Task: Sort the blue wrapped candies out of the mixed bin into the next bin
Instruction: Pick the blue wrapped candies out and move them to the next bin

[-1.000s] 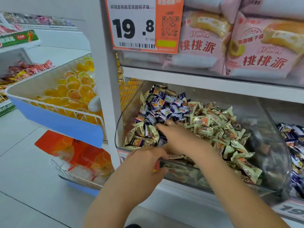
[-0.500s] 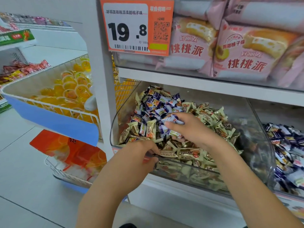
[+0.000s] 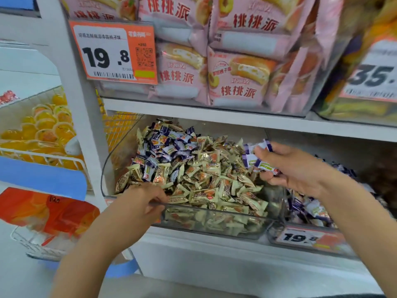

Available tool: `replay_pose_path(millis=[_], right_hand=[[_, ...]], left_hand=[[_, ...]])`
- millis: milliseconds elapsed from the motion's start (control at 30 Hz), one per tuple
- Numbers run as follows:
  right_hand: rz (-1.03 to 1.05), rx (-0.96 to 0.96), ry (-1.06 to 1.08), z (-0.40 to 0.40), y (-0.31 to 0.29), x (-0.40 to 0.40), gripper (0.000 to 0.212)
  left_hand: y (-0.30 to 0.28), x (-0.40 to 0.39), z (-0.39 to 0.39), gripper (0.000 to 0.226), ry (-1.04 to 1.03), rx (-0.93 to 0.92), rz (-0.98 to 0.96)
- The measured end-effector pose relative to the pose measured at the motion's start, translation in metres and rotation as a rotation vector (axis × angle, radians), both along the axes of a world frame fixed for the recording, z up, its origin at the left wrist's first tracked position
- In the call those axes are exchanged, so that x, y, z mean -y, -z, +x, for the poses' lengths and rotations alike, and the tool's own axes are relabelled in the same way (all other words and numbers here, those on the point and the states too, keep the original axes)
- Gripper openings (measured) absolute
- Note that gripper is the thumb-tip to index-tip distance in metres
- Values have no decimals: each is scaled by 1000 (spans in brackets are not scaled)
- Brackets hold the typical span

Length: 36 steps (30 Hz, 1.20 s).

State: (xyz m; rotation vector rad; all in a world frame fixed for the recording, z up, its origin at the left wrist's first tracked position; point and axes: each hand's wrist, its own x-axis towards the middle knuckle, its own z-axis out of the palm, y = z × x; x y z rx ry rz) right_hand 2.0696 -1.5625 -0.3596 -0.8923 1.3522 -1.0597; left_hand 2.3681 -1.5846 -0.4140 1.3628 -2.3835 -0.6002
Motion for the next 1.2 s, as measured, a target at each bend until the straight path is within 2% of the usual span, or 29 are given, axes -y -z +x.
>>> replay_pose_path(millis=[67, 167, 200, 267, 367, 433, 500, 600, 633, 733, 767, 833, 933, 1067, 1200], right_hand=[[-39, 83, 63, -21, -4, -16, 36], [-79, 44, 176, -42, -6, -30, 20], [-82, -14, 228, -48, -4, -32, 19], [-49, -207, 287, -67, 8, -30, 32], [183, -650, 123, -92, 22, -30, 49], [273, -664, 24, -95, 20, -32, 54], [187, -762, -1, -89, 12, -33, 49], [-90, -1090, 28, -63, 4, -25, 33], [-170, -1139, 76, -51, 5, -20, 28], [-433, -1168, 232, -6, 14, -10, 20], [-522, -1177, 239, 11, 16, -8, 22], [-621, -1181, 123, 45, 21, -3, 25], [-570, -1076, -214, 86, 38, 10, 26], [-510, -1055, -331, 108, 60, 47, 25], [-394, -1136, -542, 116, 79, 78, 42]], left_hand=[[-1, -4, 0, 18, -6, 20, -24], [1, -10, -4, 19, -32, 74, -41], [2, -11, -5, 21, -34, 91, -38], [2, -12, -4, 23, -31, 97, -33], [2, -12, -1, 28, 2, 100, -39], [2, -12, 0, 31, 24, 109, -41], [3, -12, 1, 30, 32, 115, -47], [4, -10, 1, 29, 33, 107, -47], [4, -10, 2, 29, 33, 96, -43], [3, -9, 6, 28, 5, 46, -42], [2, -8, 9, 27, -24, 27, -48], [2, -7, 17, 26, -112, -6, -75], [1, -6, 25, 25, -207, -54, -123], [0, -8, 29, 19, -280, -99, -141], [2, -9, 29, 18, -274, -103, -152]])
